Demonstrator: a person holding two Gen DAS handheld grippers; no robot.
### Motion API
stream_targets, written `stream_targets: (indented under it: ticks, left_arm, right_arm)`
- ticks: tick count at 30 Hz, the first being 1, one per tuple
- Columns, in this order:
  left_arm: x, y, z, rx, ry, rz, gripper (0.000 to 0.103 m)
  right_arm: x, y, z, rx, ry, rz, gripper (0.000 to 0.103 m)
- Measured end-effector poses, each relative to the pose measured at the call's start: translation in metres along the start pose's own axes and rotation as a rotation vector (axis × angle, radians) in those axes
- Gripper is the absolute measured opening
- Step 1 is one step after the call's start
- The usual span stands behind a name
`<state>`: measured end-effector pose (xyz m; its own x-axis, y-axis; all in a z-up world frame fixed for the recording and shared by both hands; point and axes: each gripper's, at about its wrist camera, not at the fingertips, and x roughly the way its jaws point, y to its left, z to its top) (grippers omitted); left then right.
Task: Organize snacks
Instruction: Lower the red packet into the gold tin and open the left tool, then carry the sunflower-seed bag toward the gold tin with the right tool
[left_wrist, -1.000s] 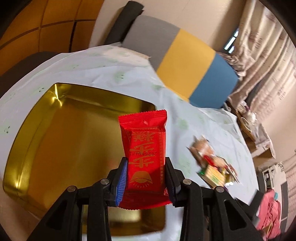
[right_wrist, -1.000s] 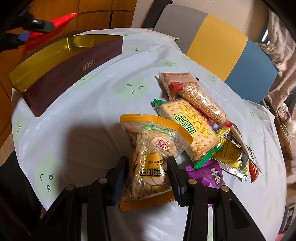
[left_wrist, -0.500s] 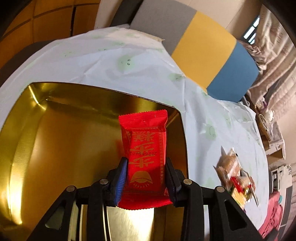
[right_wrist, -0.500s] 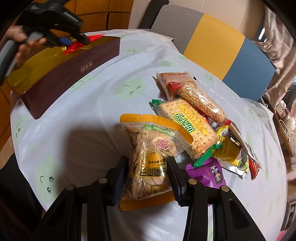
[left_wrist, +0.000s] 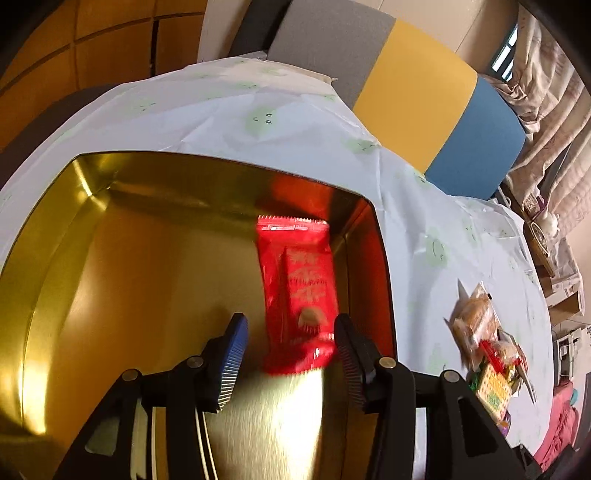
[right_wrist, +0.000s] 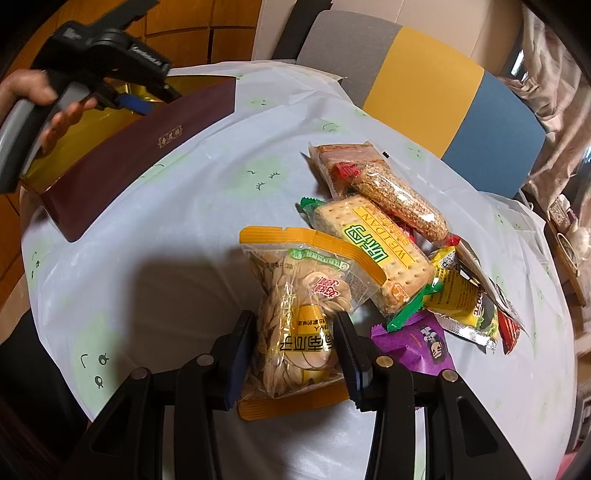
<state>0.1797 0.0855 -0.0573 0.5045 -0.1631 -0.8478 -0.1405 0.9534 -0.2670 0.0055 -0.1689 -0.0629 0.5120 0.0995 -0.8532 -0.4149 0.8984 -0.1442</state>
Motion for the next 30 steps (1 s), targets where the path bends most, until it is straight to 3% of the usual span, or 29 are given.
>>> stream_targets:
  ticks: [16,30]
  left_arm:
    - [-0.078,-0.002,-0.058,0.086,-0.122,0.054,0.049]
    - [-0.111,0.015,-0.095,0.075,-0.15,0.066,0.049]
  right_arm:
    - [-0.001,0.003,-0.001,0.005,-0.011,-0.03,0.043]
    - [0.003,0.001,0.009,0.101,0.031,-0.045,0.04]
